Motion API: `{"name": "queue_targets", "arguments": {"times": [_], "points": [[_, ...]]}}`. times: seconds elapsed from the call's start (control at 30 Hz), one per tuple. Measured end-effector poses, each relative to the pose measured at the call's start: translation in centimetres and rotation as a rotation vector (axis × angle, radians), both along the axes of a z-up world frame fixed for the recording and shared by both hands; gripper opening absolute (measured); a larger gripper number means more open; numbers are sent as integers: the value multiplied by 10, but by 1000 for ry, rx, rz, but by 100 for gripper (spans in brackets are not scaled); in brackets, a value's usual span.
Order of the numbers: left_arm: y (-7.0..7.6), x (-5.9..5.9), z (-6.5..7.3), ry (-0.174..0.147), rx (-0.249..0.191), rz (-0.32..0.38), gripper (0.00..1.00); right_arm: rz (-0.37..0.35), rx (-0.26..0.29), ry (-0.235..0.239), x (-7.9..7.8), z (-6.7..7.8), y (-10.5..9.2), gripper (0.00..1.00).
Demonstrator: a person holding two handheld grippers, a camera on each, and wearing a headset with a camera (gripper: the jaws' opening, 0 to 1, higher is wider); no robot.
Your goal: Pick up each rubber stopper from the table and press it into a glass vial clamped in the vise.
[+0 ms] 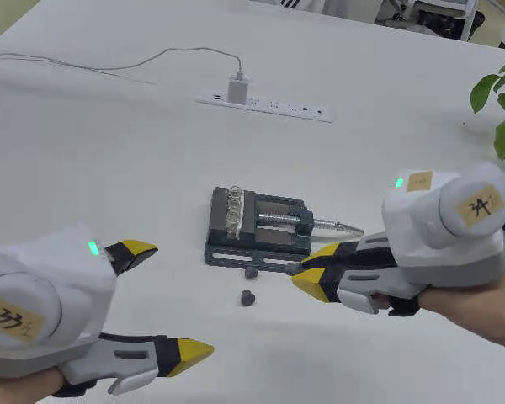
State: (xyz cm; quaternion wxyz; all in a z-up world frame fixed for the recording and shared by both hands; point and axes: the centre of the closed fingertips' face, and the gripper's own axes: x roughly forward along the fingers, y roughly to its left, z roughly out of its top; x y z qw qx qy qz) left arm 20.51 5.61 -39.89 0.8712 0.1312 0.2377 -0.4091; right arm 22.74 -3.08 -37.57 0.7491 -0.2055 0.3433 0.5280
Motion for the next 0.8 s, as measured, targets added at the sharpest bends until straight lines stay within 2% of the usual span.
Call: {"name": "queue_targets", "arguments": {"times": [0.07,0.13,0.27,0.33,0.4,0.57,0.8], "points": [[-6,1,1,-9,13,-33,69,53,-13,-3,-4,4,3,8],[-13,1,0,-16,28,-66,66,95,-26,23,-10,5,7,8],[-28,0,0,-36,59,-149,58,199,-87,13,-20,6,11,8],[-35,-2,1,-46,66,-187,53,236,-111,15,-24,5,13,8],[-41,-4,3,-43,63,-213,48,269,-129,12,-27,6,14,8],[-52,-7,5,-45,64,-270,36,339,-169,24,-36,2,17,8],[-62,-11,10,-52,51,-317,22,383,-207,34,-40,-5,19,8]]}}
